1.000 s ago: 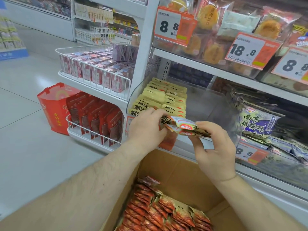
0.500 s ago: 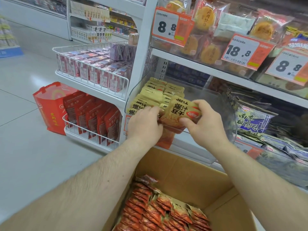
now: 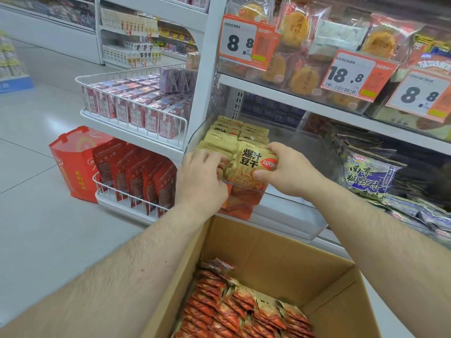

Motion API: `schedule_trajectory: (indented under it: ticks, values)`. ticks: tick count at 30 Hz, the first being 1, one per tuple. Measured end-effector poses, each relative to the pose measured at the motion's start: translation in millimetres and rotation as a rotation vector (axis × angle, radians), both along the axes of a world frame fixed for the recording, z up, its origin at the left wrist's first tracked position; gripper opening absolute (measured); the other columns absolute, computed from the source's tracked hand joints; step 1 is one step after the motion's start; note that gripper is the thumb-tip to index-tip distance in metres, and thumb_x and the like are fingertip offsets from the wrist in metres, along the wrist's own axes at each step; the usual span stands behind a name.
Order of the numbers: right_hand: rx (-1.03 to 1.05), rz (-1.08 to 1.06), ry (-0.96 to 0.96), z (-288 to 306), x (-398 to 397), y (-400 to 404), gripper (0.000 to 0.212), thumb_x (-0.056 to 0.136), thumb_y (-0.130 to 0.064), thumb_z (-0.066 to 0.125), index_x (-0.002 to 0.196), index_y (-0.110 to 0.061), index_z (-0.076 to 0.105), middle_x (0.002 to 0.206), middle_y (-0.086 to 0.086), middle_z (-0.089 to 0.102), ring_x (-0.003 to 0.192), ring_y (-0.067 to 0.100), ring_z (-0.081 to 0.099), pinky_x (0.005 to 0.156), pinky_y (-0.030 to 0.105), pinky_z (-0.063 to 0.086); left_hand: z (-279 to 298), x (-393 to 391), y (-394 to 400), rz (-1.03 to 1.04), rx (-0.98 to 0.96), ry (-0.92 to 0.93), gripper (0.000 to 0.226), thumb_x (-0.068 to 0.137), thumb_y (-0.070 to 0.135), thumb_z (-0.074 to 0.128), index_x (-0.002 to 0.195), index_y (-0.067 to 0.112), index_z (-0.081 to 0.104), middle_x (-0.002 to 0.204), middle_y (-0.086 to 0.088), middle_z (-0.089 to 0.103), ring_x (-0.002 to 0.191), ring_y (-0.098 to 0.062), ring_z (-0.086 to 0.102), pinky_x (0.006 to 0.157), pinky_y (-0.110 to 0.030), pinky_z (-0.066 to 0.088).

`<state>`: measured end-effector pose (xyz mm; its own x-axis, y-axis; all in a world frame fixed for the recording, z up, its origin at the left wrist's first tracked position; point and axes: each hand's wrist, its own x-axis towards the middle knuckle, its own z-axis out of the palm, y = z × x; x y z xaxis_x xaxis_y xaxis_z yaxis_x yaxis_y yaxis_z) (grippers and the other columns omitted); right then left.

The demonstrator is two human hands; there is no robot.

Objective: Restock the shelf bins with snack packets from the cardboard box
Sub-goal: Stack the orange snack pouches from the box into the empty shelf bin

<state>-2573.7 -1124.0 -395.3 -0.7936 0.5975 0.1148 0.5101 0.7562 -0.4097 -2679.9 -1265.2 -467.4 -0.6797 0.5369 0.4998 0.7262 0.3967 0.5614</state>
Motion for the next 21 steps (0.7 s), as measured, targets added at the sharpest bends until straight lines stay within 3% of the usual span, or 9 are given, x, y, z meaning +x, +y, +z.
schedule_trajectory:
  ticks: [4,7,9,11,15,21]
  values:
    - [0.195,0.039,0.085,-3.0,4.4,-0.2,0.059,0.080,-0.037,0.078,0.133,-0.027,0.055,0.113,-0.007,0.044,0.104,0.016,0.052,0.096,0.033,0.046,-1.0,-2.3,-0.1,-0.028,0.013,0.016,0.053,0.076,0.003,0.061,0.125,0.022,0.062,0.126,0.003,0.056,0.123,-0.023,0.038,0.096,-0.032,0.030]
    - [0.310,0.098,0.194,-3.6,7.1,0.1,0.026,0.083,-0.032,0.076,0.105,-0.021,0.067,0.102,-0.010,0.052,0.103,0.020,0.055,0.101,0.043,0.041,1.8,-4.0,-0.8,-0.026,0.007,-0.015,0.056,0.076,0.004,0.060,0.129,0.023,0.058,0.131,0.005,0.054,0.126,-0.019,0.036,0.097,-0.030,0.028]
    - [0.303,0.101,0.255,-0.2,6.6,1.2,0.009,0.087,-0.027,0.071,0.089,-0.022,0.064,0.096,-0.009,0.059,0.103,0.019,0.056,0.103,0.046,0.038,3.4,-4.7,-0.4,-0.038,-0.013,-0.036,0.059,0.077,0.005,0.059,0.134,0.024,0.054,0.135,0.006,0.052,0.129,-0.017,0.033,0.099,-0.030,0.026]
    - [0.258,0.075,0.312,3.3,6.1,2.5,0.009,0.091,-0.024,0.065,0.085,-0.024,0.059,0.093,-0.010,0.061,0.100,0.017,0.054,0.100,0.043,0.039,4.8,-4.1,0.5,-0.059,-0.043,-0.054,0.063,0.078,0.007,0.060,0.137,0.025,0.050,0.139,0.008,0.049,0.132,-0.015,0.030,0.102,-0.031,0.025]
    - [0.051,0.012,0.415,5.5,2.4,6.5,0.019,0.097,-0.023,0.057,0.079,-0.026,0.050,0.075,-0.011,0.057,0.068,0.003,0.048,0.065,0.020,0.040,6.4,-1.2,1.0,-0.091,-0.083,-0.082,0.069,0.079,0.007,0.059,0.143,0.026,0.043,0.144,0.009,0.045,0.139,-0.013,0.023,0.109,-0.036,0.022]
    - [-0.019,0.054,0.266,6.8,0.7,18.3,0.014,0.099,-0.023,0.053,0.085,-0.021,0.052,0.078,-0.006,0.058,0.074,0.012,0.049,0.070,0.032,0.040,5.6,-0.5,0.4,-0.125,-0.106,-0.091,0.074,0.080,0.004,0.058,0.146,0.028,0.036,0.148,0.012,0.040,0.143,-0.012,0.017,0.113,-0.040,0.016]
